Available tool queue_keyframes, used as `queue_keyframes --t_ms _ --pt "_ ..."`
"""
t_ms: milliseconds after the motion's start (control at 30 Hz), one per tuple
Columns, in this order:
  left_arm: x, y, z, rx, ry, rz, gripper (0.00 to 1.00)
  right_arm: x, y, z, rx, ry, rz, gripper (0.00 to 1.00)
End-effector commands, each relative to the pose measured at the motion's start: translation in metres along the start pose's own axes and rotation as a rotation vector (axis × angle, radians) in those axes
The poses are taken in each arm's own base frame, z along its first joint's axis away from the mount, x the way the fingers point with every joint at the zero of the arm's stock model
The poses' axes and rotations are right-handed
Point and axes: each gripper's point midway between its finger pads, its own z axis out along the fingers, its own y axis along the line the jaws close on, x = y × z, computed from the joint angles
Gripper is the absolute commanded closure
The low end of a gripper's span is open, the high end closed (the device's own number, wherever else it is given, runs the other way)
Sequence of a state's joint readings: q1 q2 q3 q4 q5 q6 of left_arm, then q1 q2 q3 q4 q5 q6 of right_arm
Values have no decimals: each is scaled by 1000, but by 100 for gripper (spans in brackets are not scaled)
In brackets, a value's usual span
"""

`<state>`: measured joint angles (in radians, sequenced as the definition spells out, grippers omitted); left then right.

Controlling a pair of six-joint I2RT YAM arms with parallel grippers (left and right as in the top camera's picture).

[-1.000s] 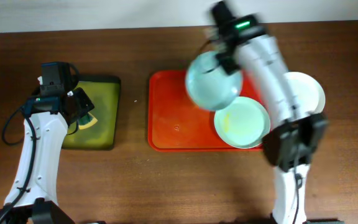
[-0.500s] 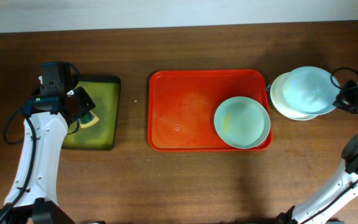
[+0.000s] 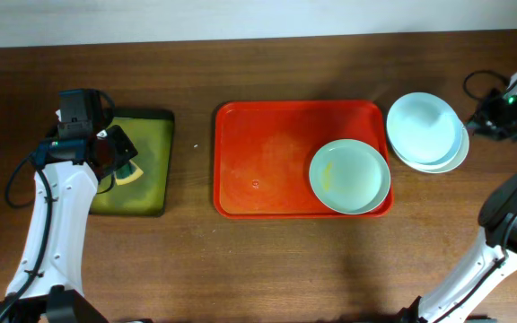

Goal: Clean dirty plates on tray and stack at the side
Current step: 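Carry the light blue plate with the right gripper onto the white plate, then grip the pale green plate rim with the right gripper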

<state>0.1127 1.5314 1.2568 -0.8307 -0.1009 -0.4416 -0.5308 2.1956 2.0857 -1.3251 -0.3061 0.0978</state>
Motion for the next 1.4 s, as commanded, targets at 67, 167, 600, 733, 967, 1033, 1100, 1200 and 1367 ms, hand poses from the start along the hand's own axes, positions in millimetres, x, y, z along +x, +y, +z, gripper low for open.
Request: queue_keyframes --t_ms 67,167,600,733,967,1033,1100,1200,1367 --pt "-1 0 -4 11 -6 5 100 26 96 -29 -67 -21 -299 62" --pt "-1 0 -3 10 -7 5 100 83 140 11 -78 150 -600 62" --pt "-1 0 -3 10 -5 6 100 136 111 128 300 245 -952 44" --pt "-1 -1 -4 14 -4 6 100 148 93 145 280 278 -925 50" --pt "2 -8 -4 56 11 5 100 192 162 153 -59 311 -859 74" --pt "2 -8 -4 56 12 6 100 184 167 150 17 273 -785 56" --pt "3 -8 -3 55 14 6 100 175 156 142 131 254 -637 46" --pt "6 -13 0 69 16 16 100 192 142 139 163 331 -610 1" --pt "15 -39 0 124 16 94 100 212 119 149 207 399 -598 1"
